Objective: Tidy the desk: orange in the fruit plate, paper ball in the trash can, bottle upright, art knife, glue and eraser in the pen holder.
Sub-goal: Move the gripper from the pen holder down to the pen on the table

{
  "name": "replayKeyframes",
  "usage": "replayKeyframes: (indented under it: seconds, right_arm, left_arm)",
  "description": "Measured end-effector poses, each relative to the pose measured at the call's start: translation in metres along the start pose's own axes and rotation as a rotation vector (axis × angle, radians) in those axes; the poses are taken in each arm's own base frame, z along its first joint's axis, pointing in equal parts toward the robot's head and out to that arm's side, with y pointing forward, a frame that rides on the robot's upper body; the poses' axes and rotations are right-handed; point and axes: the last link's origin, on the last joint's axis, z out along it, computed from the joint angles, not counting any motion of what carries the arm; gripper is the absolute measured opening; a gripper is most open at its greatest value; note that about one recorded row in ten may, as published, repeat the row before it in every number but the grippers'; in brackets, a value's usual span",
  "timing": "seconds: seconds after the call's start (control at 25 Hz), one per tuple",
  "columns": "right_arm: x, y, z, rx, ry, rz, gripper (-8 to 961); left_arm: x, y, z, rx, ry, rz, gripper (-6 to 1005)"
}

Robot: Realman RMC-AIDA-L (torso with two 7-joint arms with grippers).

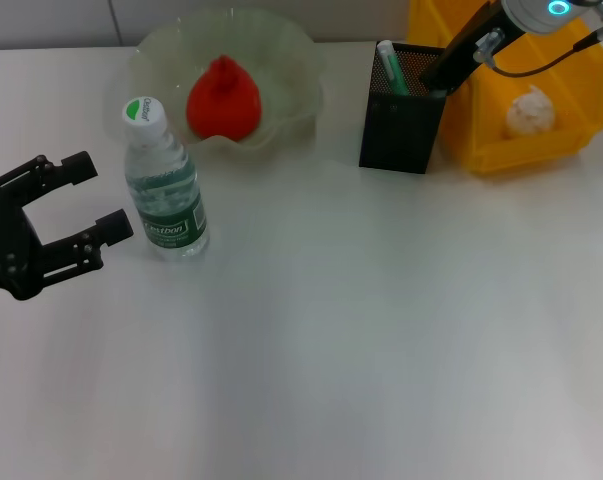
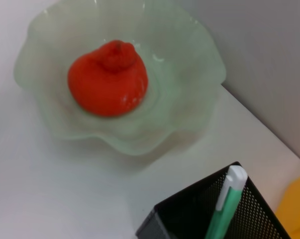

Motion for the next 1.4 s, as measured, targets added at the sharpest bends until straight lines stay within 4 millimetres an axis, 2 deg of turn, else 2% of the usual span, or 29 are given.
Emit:
replayKeyframes:
  seconds: [0.16, 0.36, 0.56, 1.24, 1.4]
  right_arm:
    - [0.001, -0.002, -0.001, 0.015, 0.012, 0.001, 32]
    - [0.0, -0.002, -0.001, 0.015, 0.013, 0.0, 109]
    - [-0.001, -0.001, -0.001, 0.008, 0.013, 0.01, 336]
    - [-0.003, 0.004, -0.005, -0.013, 0.038, 0.062, 360]
    - [-0.005, 0.001, -0.011, 0.009, 0.032, 0.071, 359]
  left_arm:
    - [0.0, -0.001, 0.001, 0.0, 0.0, 0.002, 777]
    - [0.0, -0.001, 0.001, 0.003, -0.001, 0.002, 776]
    - [0.001, -0.002, 0.001, 0.003, -0.001, 0.003, 775]
    - [0.002, -0.004, 0.003, 0.006, -0.002, 0.007, 772]
    - [0.002, -0.004, 0.005, 0.003, -0.002, 0.01, 771]
